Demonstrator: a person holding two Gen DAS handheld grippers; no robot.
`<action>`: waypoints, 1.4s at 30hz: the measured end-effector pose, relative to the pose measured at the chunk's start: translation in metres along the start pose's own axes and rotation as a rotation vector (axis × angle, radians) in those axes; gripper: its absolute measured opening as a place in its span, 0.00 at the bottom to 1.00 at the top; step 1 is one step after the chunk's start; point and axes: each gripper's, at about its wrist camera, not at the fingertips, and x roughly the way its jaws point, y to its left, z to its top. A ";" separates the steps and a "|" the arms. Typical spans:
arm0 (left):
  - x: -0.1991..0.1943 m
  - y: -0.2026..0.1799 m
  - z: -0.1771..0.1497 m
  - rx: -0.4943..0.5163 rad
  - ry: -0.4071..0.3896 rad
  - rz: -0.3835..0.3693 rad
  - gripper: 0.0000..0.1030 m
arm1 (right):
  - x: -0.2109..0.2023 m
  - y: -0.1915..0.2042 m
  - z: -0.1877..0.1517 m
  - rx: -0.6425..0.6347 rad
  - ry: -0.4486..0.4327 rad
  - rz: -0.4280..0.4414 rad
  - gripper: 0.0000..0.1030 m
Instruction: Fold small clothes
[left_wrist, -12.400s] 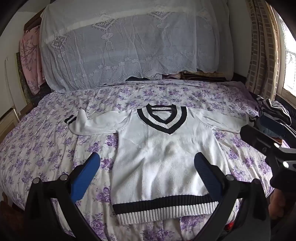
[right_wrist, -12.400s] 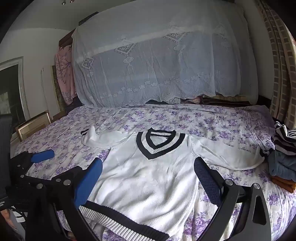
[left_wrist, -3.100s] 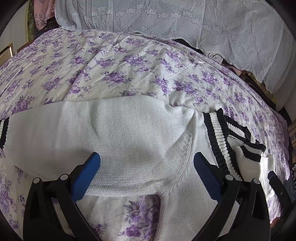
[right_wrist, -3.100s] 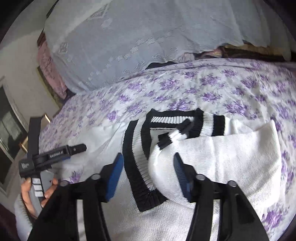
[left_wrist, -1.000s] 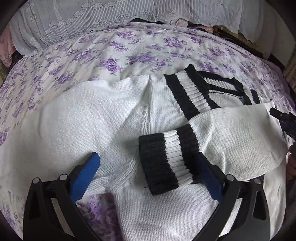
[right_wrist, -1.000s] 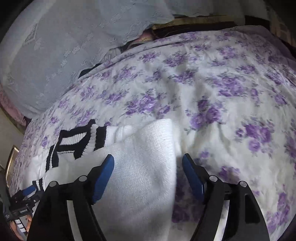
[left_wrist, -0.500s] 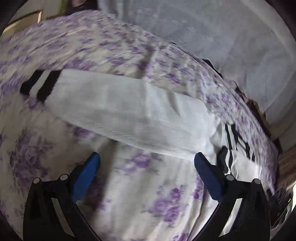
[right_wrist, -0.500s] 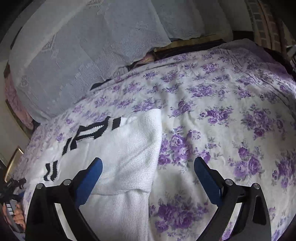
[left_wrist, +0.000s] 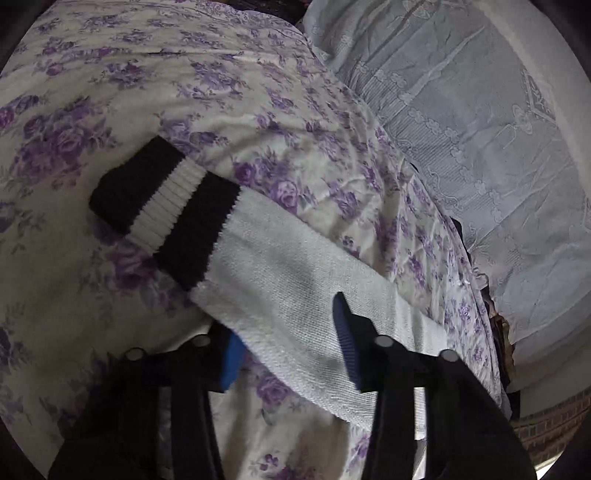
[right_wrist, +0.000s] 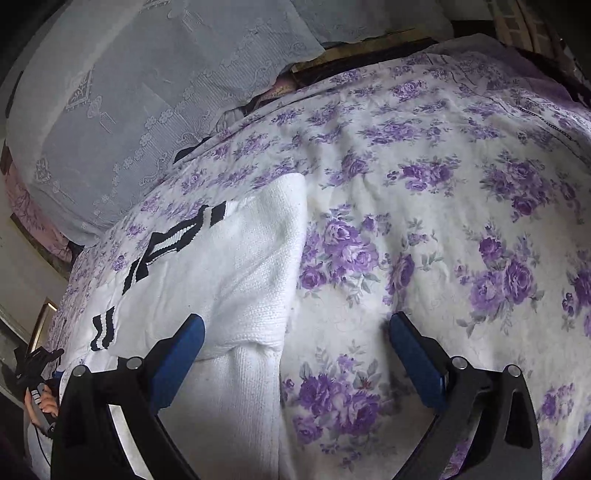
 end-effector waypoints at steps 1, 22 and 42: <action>0.000 0.003 0.001 -0.013 0.002 0.005 0.20 | 0.000 0.000 0.000 -0.002 0.001 -0.003 0.97; -0.060 -0.163 -0.075 0.576 -0.104 0.066 0.10 | -0.013 -0.013 0.005 0.082 -0.016 0.068 0.97; -0.054 -0.140 -0.103 0.442 0.024 0.038 0.48 | -0.015 -0.014 0.005 0.120 0.020 0.107 0.97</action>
